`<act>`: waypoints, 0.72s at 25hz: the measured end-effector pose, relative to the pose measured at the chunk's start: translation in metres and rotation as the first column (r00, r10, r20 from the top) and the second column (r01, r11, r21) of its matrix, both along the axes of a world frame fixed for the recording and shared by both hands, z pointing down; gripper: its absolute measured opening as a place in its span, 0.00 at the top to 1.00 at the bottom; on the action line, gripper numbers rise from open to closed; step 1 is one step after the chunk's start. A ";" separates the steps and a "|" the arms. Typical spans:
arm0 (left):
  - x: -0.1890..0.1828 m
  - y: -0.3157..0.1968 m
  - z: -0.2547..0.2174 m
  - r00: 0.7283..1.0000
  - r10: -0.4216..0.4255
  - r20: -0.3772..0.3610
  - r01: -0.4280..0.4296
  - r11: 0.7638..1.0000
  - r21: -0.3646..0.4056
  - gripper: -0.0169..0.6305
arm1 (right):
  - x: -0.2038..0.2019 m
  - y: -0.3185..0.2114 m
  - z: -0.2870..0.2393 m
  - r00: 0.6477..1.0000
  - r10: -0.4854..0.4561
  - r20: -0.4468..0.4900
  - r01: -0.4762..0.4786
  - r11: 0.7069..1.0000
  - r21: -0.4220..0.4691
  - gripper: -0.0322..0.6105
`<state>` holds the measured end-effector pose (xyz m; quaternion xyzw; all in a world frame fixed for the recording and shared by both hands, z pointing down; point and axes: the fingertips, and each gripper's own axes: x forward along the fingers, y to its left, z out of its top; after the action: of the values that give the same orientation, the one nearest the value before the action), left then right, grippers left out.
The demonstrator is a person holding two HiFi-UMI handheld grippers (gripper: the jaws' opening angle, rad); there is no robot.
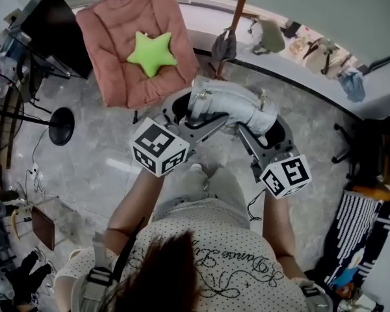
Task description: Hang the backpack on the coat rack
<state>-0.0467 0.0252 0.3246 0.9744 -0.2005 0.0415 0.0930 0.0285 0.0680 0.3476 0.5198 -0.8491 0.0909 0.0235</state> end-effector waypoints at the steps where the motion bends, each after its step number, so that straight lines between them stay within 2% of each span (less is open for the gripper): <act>1: 0.001 -0.006 0.003 1.000 0.003 0.000 -0.003 1.000 -0.009 0.44 | 0.001 -0.005 0.002 1.000 0.001 -0.002 -0.001 1.000 -0.007 0.42; 8: 0.020 -0.047 0.015 1.000 -0.020 0.005 0.020 0.999 -0.038 0.44 | 0.021 -0.048 0.014 1.000 -0.023 0.000 0.023 0.999 -0.034 0.42; 18: 0.069 -0.128 0.009 0.992 -0.122 0.016 0.122 0.992 -0.029 0.44 | 0.073 -0.138 0.008 0.991 -0.130 -0.011 0.130 0.991 -0.022 0.42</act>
<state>0.0225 -0.1030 0.3339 0.9585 -0.2597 0.0457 0.1086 0.1016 -0.0699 0.3554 0.4635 -0.8801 0.0950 0.0402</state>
